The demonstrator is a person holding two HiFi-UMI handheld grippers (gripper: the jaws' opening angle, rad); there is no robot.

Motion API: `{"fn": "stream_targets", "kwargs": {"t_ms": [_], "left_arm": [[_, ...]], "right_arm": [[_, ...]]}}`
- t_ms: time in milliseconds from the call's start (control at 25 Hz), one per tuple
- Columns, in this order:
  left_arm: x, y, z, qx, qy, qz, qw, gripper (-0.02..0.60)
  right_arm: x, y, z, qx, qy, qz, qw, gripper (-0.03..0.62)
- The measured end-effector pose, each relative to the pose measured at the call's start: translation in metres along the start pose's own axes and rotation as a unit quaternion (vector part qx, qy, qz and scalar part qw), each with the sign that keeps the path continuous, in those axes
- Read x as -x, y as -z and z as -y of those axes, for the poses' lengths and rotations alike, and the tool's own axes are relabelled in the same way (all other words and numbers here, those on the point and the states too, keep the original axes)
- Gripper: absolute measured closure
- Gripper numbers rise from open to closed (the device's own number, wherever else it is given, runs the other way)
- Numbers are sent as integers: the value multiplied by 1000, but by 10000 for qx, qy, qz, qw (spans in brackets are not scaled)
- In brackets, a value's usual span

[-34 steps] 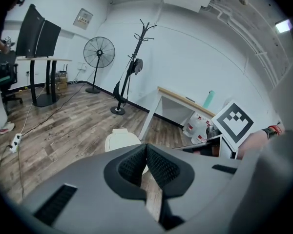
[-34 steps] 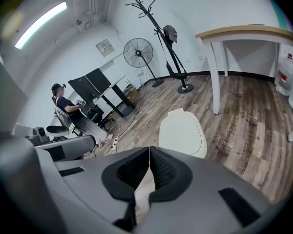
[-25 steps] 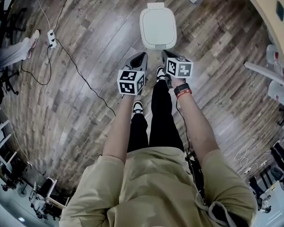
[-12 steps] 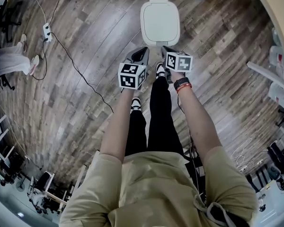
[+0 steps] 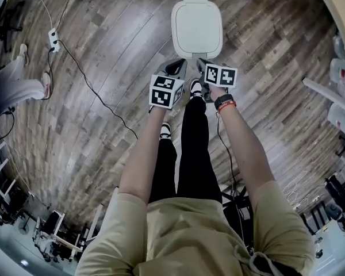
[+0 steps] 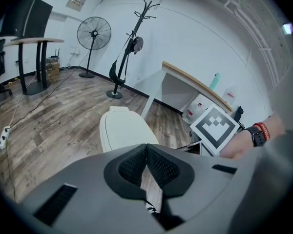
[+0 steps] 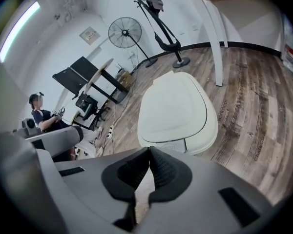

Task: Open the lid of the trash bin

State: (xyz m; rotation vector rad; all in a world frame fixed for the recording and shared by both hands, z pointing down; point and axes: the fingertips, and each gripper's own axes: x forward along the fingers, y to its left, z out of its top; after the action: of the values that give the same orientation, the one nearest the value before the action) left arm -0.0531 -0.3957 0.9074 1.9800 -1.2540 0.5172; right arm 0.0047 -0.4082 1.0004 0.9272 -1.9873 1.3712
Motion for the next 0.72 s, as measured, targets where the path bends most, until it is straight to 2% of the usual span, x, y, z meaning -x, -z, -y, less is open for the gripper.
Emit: {"fn": "stream_targets", "kwargs": {"t_ms": [320,720], "left_arm": [[-17,27,-24,309,-233,-38,9992,557],[-37,33,-16,163,-102,-70,9998,557]], "right_arm": [[-21,7,26,116,-100,-145,9998,591],[-39,13,42,92,-138,-257,9995,589]]}}
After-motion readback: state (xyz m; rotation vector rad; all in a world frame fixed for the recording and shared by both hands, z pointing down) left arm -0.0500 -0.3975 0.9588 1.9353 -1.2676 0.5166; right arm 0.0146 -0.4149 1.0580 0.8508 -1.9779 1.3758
